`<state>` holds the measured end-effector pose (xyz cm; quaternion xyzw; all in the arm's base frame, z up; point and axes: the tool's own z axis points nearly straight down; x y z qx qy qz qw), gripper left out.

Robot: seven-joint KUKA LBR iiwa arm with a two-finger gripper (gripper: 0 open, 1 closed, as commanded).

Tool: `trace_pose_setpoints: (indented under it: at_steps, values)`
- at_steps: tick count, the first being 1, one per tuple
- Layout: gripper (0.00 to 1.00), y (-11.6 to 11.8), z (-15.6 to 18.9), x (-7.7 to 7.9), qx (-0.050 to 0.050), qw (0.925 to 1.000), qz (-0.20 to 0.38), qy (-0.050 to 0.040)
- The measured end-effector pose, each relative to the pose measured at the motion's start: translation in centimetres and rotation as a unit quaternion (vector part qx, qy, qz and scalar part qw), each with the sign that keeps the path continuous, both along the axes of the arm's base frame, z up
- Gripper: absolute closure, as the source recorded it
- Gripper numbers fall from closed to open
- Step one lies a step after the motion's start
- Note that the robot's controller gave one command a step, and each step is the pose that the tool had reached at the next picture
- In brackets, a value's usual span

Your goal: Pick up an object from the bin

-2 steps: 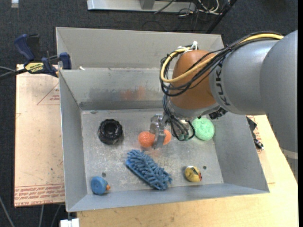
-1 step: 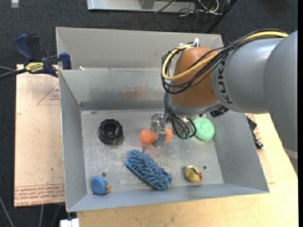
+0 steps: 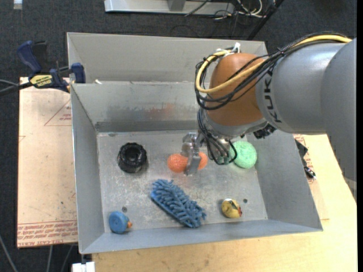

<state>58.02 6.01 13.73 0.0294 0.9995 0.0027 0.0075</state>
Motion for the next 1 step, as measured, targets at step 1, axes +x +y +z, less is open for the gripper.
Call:
trace_pose_setpoints:
  at_steps: [1]
  values:
    - [1.00, 0.00, 1.07, -0.05, 0.000, 1.0000, 0.000, 0.0014]
